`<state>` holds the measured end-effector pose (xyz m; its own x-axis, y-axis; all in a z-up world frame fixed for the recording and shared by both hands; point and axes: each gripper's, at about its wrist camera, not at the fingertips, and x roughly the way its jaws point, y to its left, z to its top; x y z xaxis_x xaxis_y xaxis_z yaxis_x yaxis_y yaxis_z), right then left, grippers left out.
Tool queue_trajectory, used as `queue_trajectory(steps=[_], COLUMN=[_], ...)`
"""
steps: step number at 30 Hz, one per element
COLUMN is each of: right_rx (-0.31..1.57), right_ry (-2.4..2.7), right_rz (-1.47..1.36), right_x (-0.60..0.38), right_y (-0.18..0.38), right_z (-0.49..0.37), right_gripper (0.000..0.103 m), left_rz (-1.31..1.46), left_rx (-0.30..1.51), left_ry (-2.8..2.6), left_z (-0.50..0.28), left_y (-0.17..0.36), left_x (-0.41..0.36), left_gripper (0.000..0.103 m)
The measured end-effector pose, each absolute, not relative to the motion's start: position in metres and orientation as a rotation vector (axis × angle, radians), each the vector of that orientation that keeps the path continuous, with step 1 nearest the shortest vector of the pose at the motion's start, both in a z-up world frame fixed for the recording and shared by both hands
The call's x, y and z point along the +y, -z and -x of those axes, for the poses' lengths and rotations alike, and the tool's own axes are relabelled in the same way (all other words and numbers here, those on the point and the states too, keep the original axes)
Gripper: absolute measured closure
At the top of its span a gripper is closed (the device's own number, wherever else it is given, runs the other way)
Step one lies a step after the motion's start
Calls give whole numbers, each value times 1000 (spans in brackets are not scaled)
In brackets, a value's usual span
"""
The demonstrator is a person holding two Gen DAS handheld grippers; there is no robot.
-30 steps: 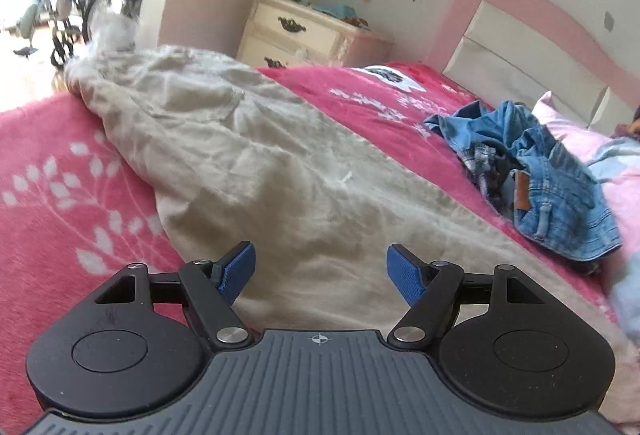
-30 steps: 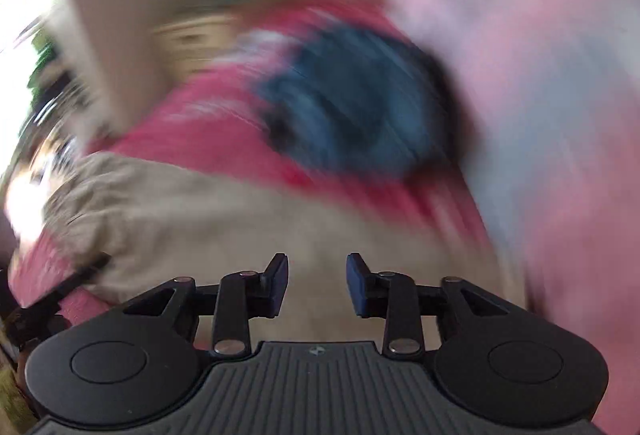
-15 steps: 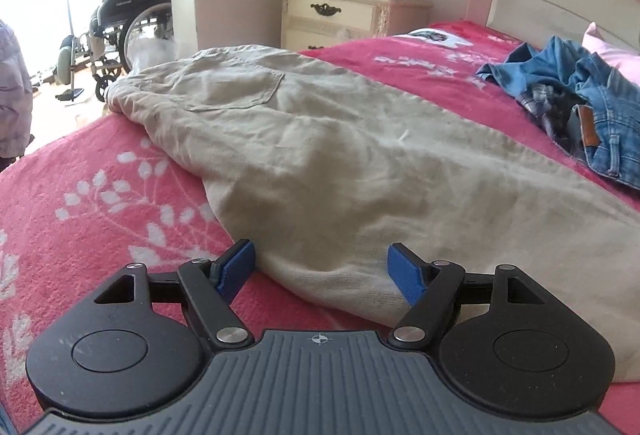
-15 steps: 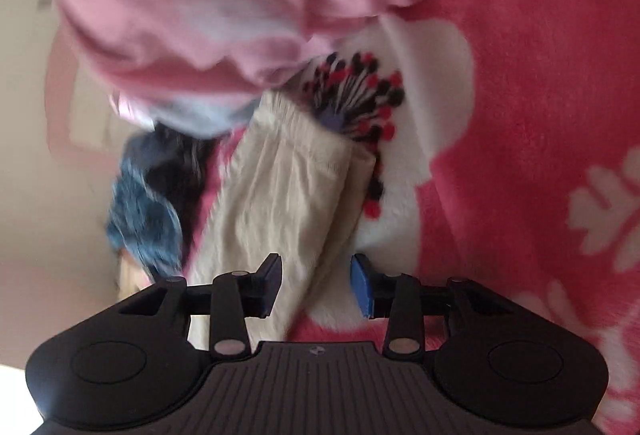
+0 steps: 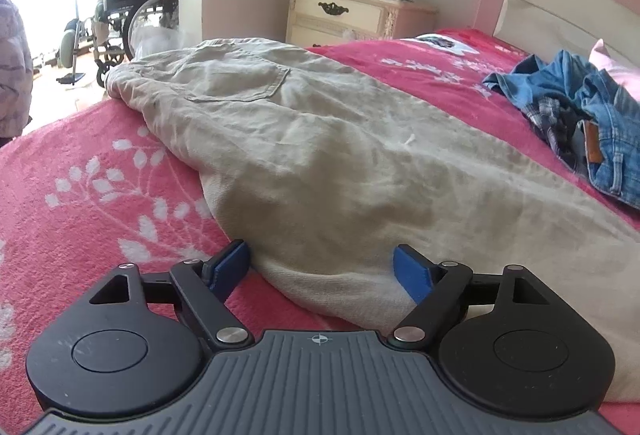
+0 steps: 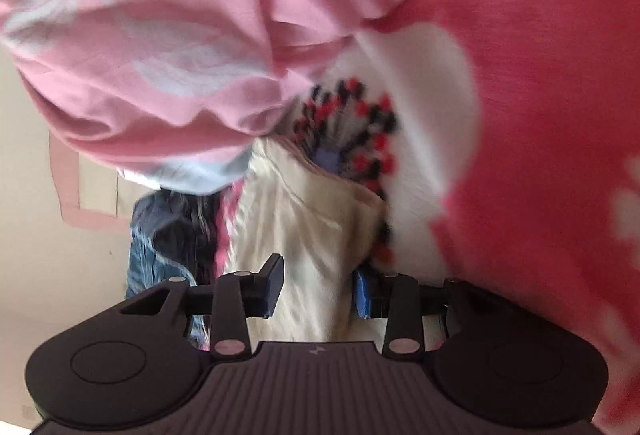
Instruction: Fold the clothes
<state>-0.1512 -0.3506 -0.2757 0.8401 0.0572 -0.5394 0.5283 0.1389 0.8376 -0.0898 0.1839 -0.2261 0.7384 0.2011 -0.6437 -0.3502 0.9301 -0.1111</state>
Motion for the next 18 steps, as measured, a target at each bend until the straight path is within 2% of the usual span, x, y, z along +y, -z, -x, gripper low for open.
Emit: queue_trajectory(steps=[3, 5, 7, 11, 18], right_rx=[500, 523, 543, 566, 543], right_ry=[376, 373, 355, 343, 353], right_rz=[-1361, -1342, -1341, -1320, -1383], right_x=[-347, -345, -346, -350, -352], right_y=[274, 272, 272, 270, 273], right_z=[141, 142, 143, 142, 151], right_gripper=[68, 87, 93, 94, 94], left_rz=[265, 335, 431, 508, 827], left_rx=[687, 700, 692, 591, 589], left_ry=[-299, -295, -287, -384, -588], left_z=[91, 94, 98, 103, 77], left_y=[222, 215, 202, 176, 191], left_x=[188, 196, 209, 248, 347], left_gripper=[22, 23, 23, 21, 20])
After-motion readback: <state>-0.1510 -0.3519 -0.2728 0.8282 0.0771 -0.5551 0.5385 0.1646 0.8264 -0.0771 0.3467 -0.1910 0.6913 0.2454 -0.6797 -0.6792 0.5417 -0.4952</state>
